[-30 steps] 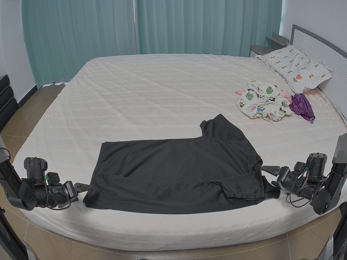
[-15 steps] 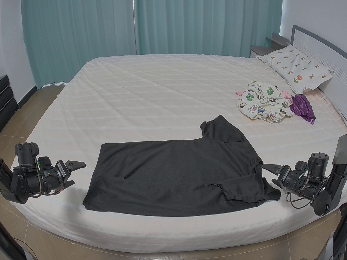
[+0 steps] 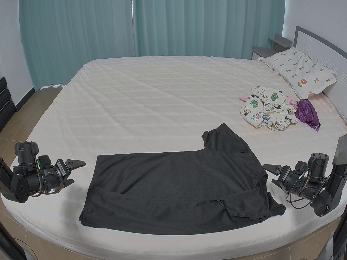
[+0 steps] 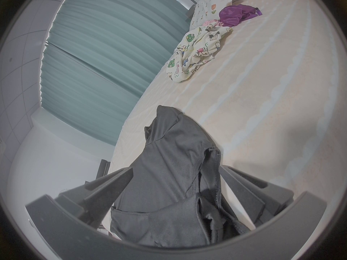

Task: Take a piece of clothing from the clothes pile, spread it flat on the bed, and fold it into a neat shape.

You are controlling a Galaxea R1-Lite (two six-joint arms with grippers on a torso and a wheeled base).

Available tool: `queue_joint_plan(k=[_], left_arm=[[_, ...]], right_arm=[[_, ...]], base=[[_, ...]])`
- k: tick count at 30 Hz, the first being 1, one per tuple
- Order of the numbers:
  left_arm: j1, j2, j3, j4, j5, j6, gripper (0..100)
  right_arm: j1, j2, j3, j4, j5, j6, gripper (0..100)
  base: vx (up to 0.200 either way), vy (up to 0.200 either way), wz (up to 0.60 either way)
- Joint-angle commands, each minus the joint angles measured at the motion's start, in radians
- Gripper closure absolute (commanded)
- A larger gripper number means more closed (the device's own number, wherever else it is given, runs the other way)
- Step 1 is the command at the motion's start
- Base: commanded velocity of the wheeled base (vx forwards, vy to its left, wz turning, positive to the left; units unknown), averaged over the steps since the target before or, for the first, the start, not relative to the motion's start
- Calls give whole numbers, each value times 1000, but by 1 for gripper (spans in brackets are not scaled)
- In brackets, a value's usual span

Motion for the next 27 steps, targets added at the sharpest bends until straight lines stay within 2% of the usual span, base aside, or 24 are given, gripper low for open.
queue_joint_plan(k=[1, 11, 14, 20, 27], left_arm=[[-1, 16, -3, 0, 0, 0, 0], [-12, 26, -9, 0, 0, -45, 0], [-12, 29, -9, 0, 0, -45, 0], [-12, 29, -8, 0, 0, -45, 0], [-12, 35, -12, -2, 2, -45, 0]], right_arm=[[0, -1, 0, 0, 1, 0, 0], [0, 4, -2, 0, 1, 0, 0], [0, 2, -2, 0, 1, 0, 0], [0, 2, -2, 0, 1, 0, 0], [0, 2, 0, 0, 1, 0, 0]], base=[[0, 0, 0], [0, 0, 0], [0, -200, 0], [-200, -200, 0], [0, 0, 0]])
